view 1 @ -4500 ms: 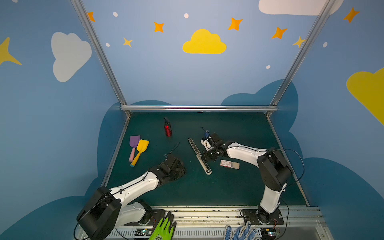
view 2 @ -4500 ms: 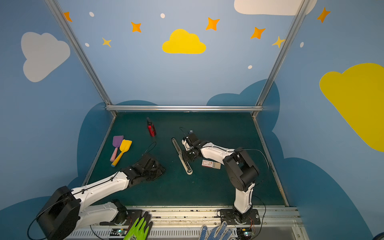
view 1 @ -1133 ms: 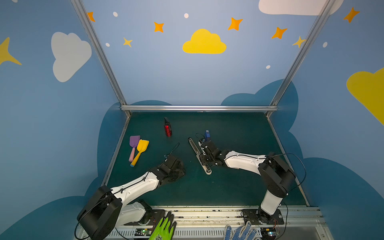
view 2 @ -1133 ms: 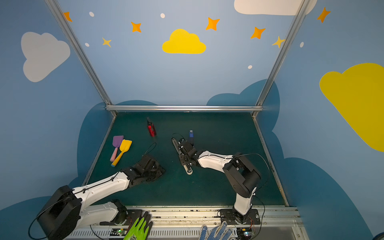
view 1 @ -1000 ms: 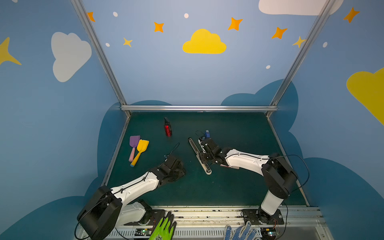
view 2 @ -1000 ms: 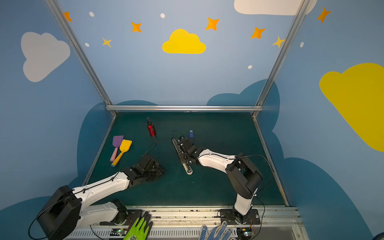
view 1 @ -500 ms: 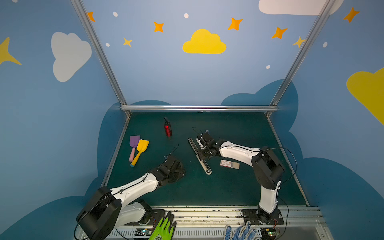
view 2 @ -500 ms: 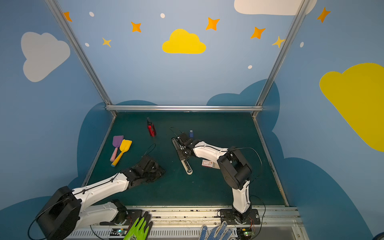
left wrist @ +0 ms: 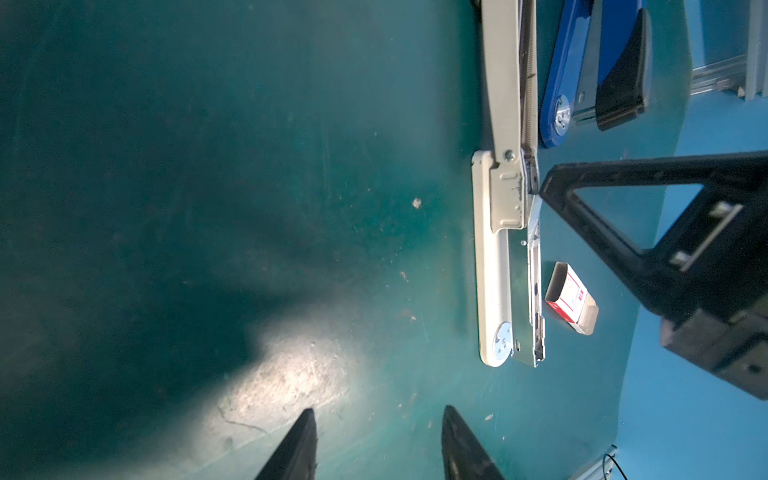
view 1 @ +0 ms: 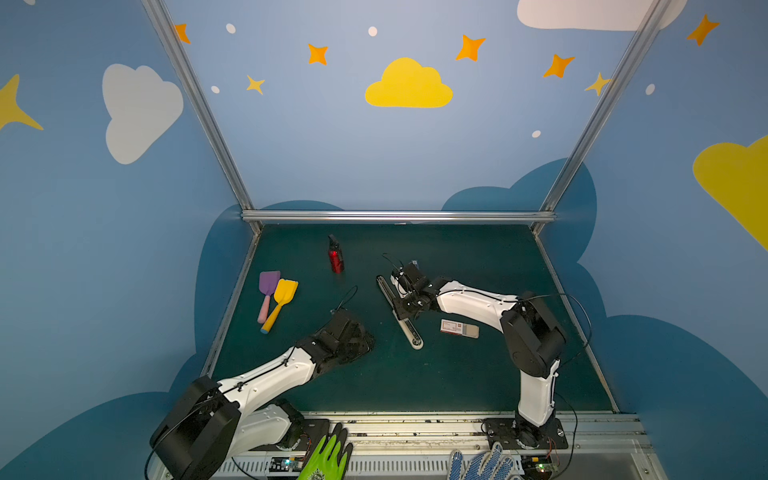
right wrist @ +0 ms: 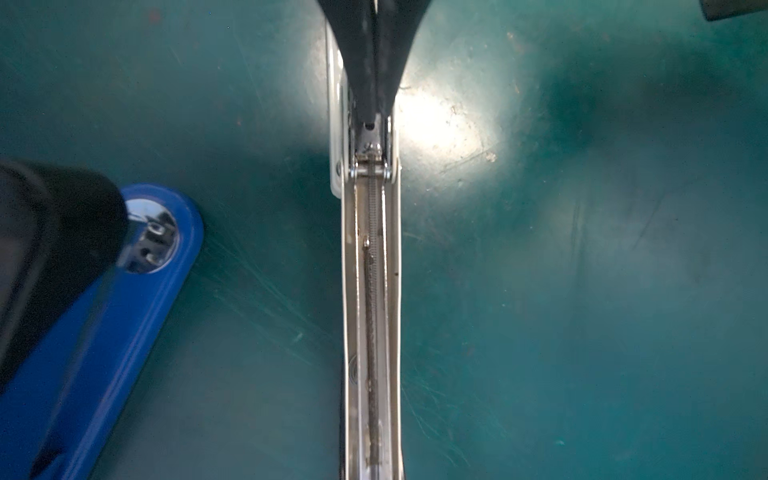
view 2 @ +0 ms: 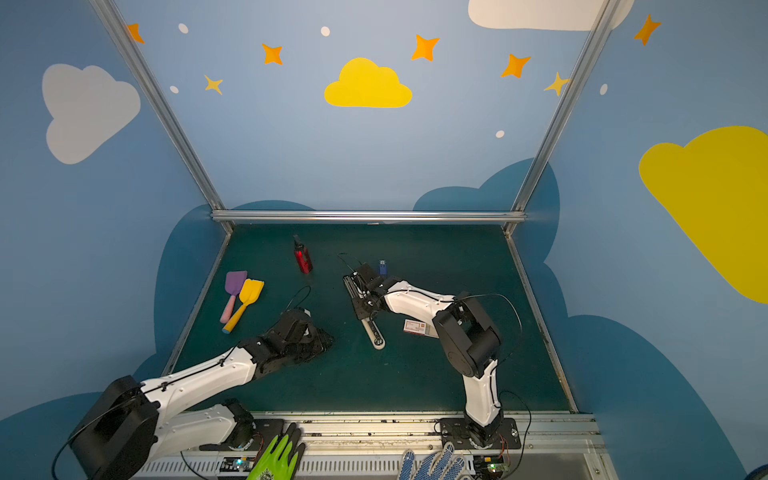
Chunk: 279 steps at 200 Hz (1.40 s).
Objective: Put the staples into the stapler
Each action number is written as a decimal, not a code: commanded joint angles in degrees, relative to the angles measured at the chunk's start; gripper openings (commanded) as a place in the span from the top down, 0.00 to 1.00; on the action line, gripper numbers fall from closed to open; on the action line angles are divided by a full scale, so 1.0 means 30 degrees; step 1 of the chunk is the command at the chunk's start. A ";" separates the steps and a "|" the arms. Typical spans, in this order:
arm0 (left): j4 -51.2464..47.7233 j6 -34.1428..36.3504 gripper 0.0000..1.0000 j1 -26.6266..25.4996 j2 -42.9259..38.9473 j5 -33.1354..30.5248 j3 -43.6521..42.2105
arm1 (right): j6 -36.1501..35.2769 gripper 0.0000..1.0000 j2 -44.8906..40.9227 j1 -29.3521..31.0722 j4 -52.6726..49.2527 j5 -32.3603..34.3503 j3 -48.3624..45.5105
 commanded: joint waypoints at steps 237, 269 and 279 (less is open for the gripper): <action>0.0096 0.0171 0.51 0.0049 0.0726 -0.0004 0.0357 | 0.1090 0.95 -0.4550 0.0496 -0.0174 0.0314 -0.5614; 0.0096 0.0412 0.51 0.0059 0.1056 0.0158 0.0689 | 0.1005 0.95 -0.5184 0.0496 -0.0542 0.0589 -0.5967; 0.0118 0.0420 0.51 0.0065 0.1078 0.0151 0.0726 | 0.0940 0.94 -0.5371 0.0521 -0.0637 0.0592 -0.5925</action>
